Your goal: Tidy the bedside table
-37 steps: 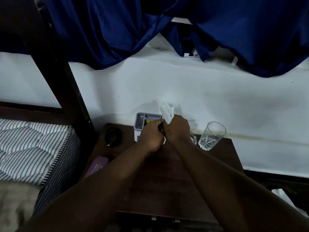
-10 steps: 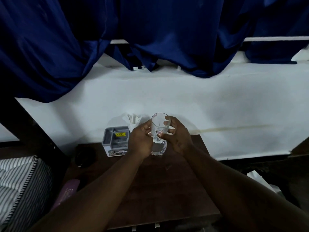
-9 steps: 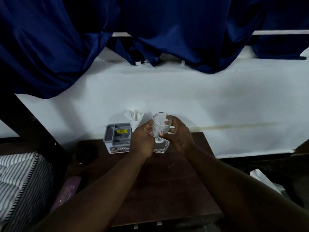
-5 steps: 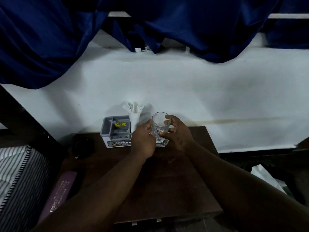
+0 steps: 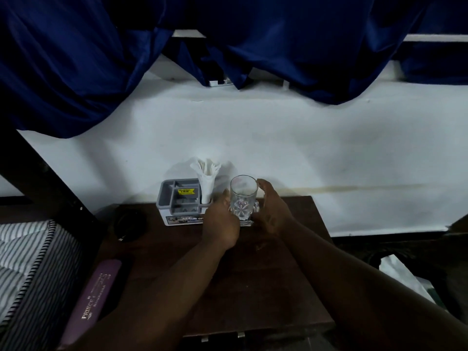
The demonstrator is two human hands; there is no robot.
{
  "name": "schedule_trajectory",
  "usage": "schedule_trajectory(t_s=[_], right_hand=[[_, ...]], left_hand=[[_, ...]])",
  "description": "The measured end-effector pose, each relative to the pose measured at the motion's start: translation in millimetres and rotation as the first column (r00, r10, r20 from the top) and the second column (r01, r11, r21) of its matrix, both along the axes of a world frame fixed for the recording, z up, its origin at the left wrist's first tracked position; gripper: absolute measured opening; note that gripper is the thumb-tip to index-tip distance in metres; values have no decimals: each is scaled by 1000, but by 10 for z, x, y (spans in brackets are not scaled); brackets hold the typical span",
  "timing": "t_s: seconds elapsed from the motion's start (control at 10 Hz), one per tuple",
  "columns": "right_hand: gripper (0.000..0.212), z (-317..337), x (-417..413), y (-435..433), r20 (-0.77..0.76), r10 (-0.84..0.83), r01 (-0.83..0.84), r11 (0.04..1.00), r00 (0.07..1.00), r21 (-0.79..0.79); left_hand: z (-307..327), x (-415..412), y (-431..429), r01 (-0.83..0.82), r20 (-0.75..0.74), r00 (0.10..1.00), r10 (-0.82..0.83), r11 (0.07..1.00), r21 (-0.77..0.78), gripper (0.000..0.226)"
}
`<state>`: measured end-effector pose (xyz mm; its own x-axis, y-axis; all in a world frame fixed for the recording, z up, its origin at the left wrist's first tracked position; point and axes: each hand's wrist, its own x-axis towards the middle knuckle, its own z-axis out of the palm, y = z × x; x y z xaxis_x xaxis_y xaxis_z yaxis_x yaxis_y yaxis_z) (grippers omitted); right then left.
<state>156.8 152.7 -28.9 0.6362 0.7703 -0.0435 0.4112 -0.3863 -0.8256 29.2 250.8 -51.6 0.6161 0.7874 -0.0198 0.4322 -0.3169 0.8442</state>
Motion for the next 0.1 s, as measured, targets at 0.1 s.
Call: schedule_trajectory(t_s=[0.1], right_hand=[[78, 227, -21, -99, -90, -4, 2, 1000, 996, -20]], left_hand=[[61, -131, -102, 48, 111, 993, -45, 999, -20, 68]])
